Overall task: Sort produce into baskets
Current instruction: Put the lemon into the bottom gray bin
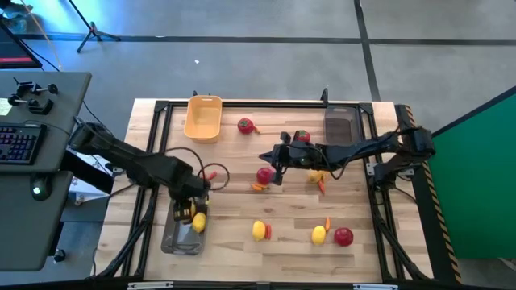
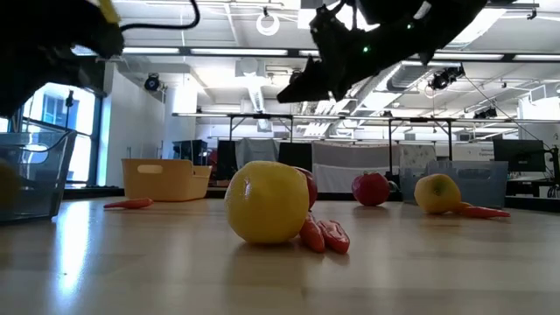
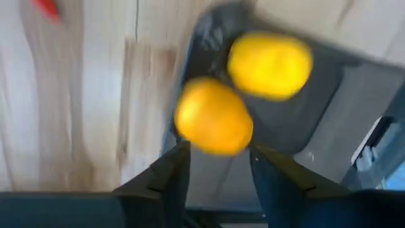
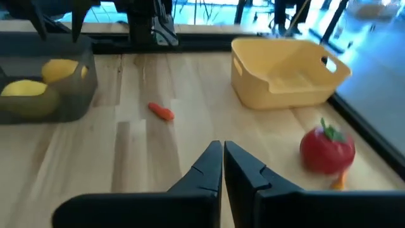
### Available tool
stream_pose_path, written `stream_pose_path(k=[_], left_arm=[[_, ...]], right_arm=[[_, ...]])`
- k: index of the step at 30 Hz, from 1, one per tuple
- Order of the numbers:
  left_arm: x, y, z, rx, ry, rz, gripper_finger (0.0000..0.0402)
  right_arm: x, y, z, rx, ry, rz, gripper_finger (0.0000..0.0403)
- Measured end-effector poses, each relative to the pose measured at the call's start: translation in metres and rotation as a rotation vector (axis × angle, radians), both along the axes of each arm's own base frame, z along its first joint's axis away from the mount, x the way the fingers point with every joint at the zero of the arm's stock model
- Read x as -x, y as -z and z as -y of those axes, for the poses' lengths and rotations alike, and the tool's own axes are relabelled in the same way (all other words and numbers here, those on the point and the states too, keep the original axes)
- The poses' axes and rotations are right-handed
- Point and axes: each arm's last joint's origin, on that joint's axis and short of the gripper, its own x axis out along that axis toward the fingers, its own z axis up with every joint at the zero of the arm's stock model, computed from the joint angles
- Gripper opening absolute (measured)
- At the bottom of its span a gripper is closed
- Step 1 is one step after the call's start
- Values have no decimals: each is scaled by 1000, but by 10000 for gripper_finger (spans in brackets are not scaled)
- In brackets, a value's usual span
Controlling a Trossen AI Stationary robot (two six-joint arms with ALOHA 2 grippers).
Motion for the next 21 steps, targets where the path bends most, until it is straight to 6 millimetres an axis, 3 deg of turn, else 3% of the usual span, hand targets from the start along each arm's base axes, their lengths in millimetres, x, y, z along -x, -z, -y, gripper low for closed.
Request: stream_pose_path(k=[6, 11, 16, 21], left_arm=[[-4, -10, -21, 27, 38, 264, 79], [-12, -16, -44, -89, 55, 471, 44], [-29, -13, -62, -137, 39, 730, 22], [-45, -2, -75, -175, -30, 987, 12]], right_arm=[[11, 4, -8, -85, 48, -114, 72], [17, 12, -16, -131, 121, -193, 143], [25, 14, -21, -258, 196, -230, 207], [42, 10, -24, -396, 324, -287, 246]])
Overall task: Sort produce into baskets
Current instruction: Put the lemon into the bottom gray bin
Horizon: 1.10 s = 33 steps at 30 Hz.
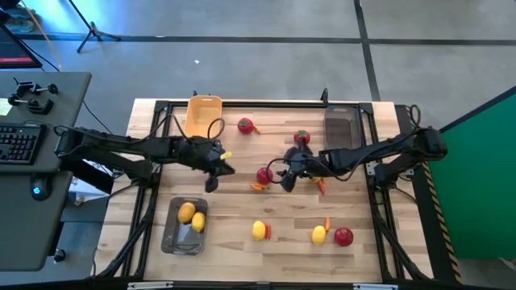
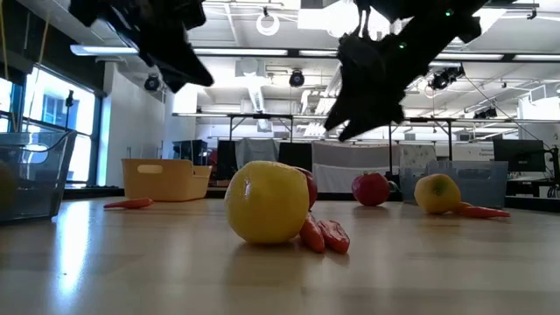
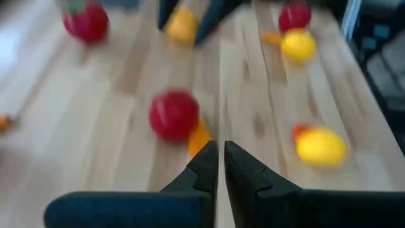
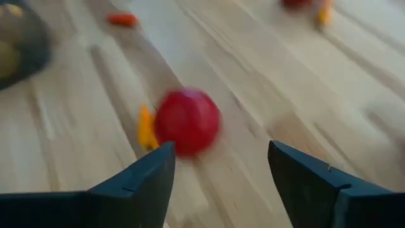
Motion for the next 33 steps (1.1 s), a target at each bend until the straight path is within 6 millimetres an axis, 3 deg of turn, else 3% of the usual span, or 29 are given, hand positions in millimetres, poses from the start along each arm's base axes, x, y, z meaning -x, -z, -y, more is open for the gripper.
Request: stream_pose_path(k=[9, 19, 24, 33], left_arm=[[-2, 26, -17, 53, -104, 227, 10], [0, 31, -28, 50, -153, 223, 9], [0, 31, -29, 49, -161, 224, 9], [0, 31, -30, 49, -165, 224, 9]], right_arm=[[34, 6, 1, -195, 330, -228, 266], [45, -20, 1, -270, 595, -362, 266], [54, -15, 0, -353, 728, -418, 266], [56, -7, 0, -404, 865, -364, 266]])
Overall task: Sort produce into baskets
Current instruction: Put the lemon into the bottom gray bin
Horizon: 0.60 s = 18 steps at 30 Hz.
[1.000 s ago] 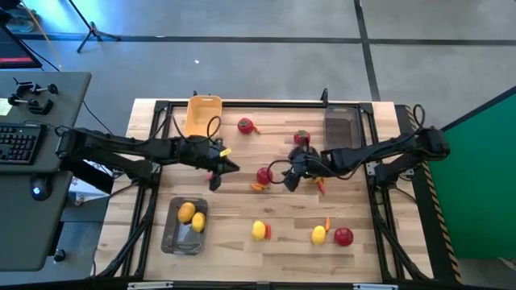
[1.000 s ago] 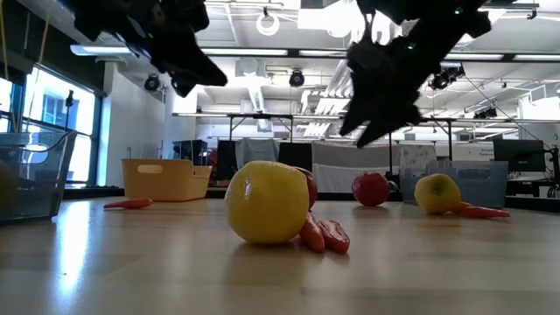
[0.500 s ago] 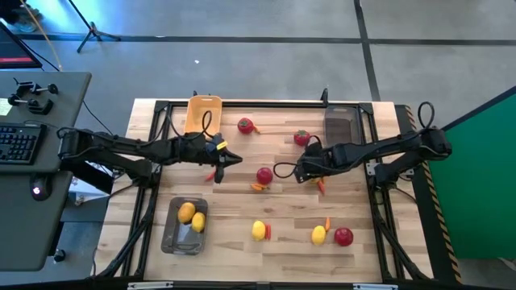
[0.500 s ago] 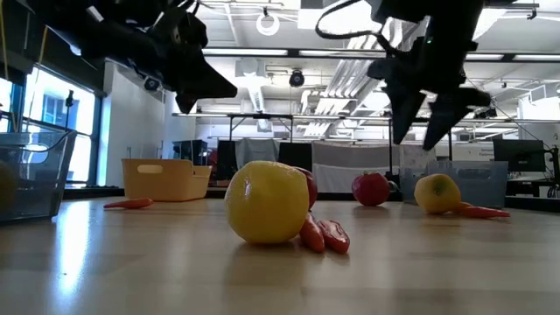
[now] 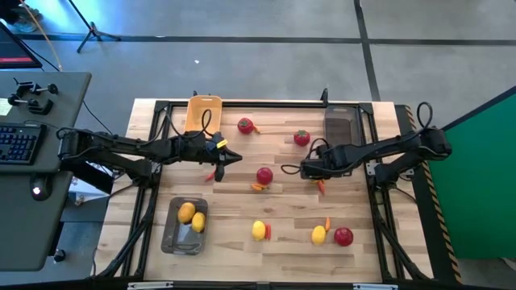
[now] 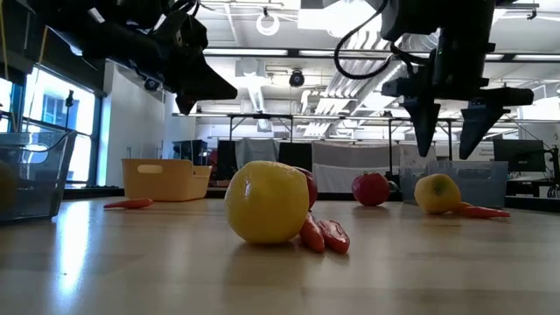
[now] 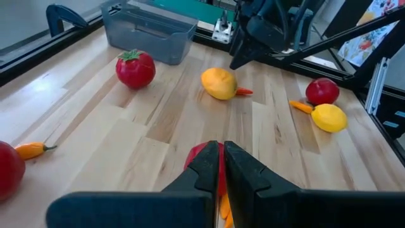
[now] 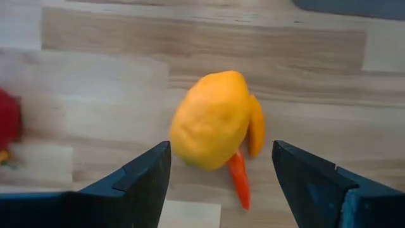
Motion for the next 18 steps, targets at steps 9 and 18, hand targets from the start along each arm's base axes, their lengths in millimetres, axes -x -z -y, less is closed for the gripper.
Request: stream_pose_path(k=[9, 18], left_arm=[[0, 0, -1, -2, -24, 0, 9], [0, 0, -1, -2, -26, -1, 9]], right_arm=[[-15, 22, 0, -22, 13, -44, 266], [-24, 38, 9, -6, -9, -86, 266]])
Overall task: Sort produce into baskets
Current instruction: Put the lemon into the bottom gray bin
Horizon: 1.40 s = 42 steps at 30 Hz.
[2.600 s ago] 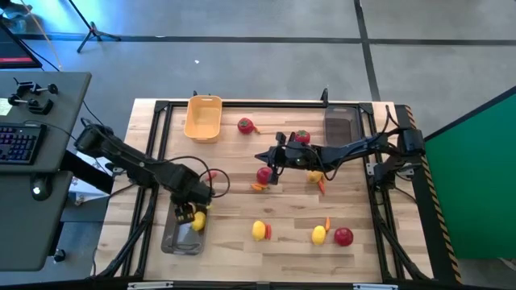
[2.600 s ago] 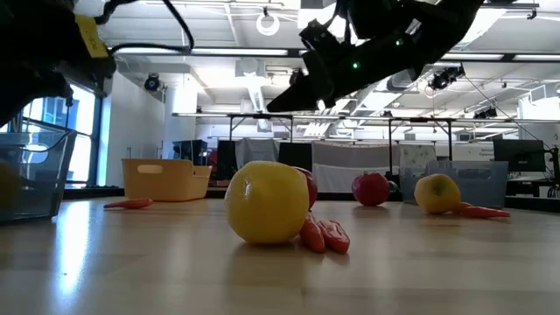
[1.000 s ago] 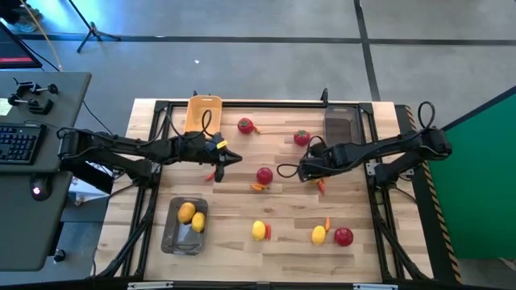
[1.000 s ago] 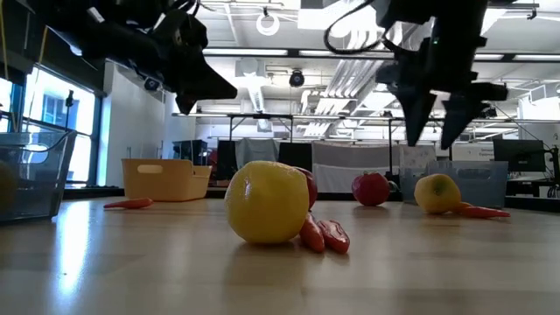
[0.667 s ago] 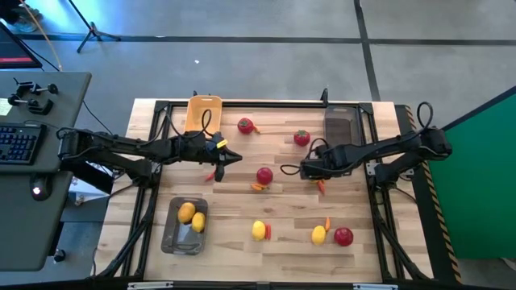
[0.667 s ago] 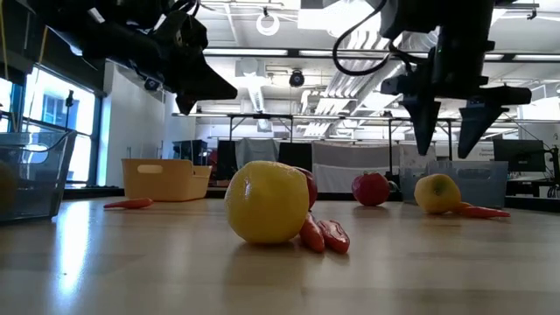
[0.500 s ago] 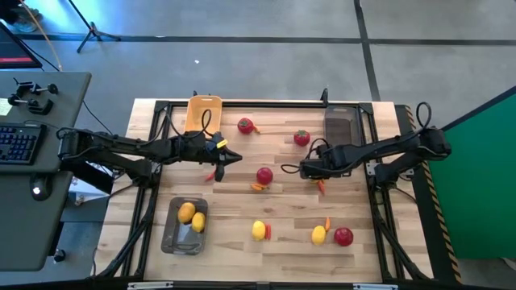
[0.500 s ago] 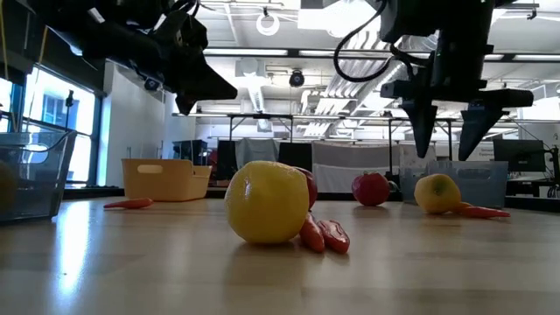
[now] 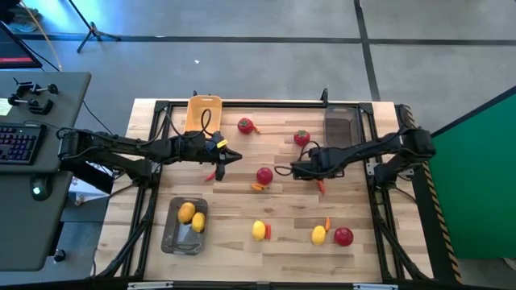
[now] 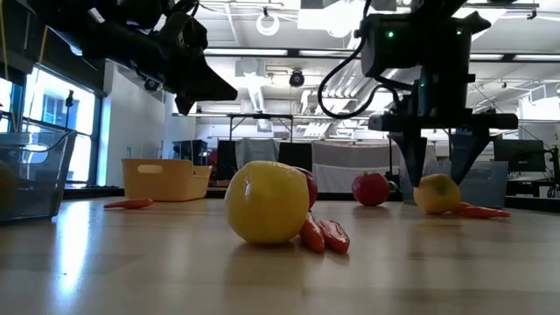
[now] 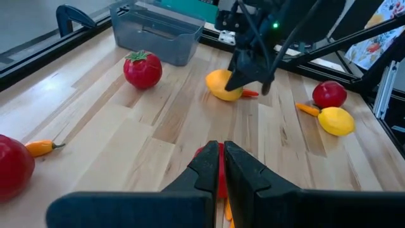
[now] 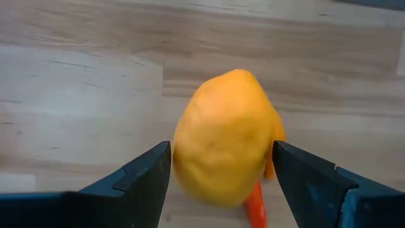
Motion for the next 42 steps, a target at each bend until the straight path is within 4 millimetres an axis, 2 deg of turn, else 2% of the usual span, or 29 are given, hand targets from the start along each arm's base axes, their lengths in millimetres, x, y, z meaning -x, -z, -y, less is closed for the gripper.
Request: stream_pose_path(k=[7, 14, 28, 33, 37, 42], left_arm=[[0, 0, 0, 17, -7, 2, 9], [0, 0, 0, 40, -15, 5, 9], [0, 0, 0, 66, -25, 8, 10], [0, 0, 0, 66, -25, 7, 10], [0, 0, 0, 66, -25, 8, 10], [0, 0, 0, 65, -24, 7, 10]], right_arm=[[-9, 10, 7, 6, -94, -13, 256], [-9, 9, 6, -18, -256, -39, 241], [-8, 10, 9, -100, -463, -84, 319], [-6, 10, 3, -115, -556, -115, 323], [-6, 10, -6, -59, -653, -139, 323], [-6, 10, -11, -12, -653, -148, 312]])
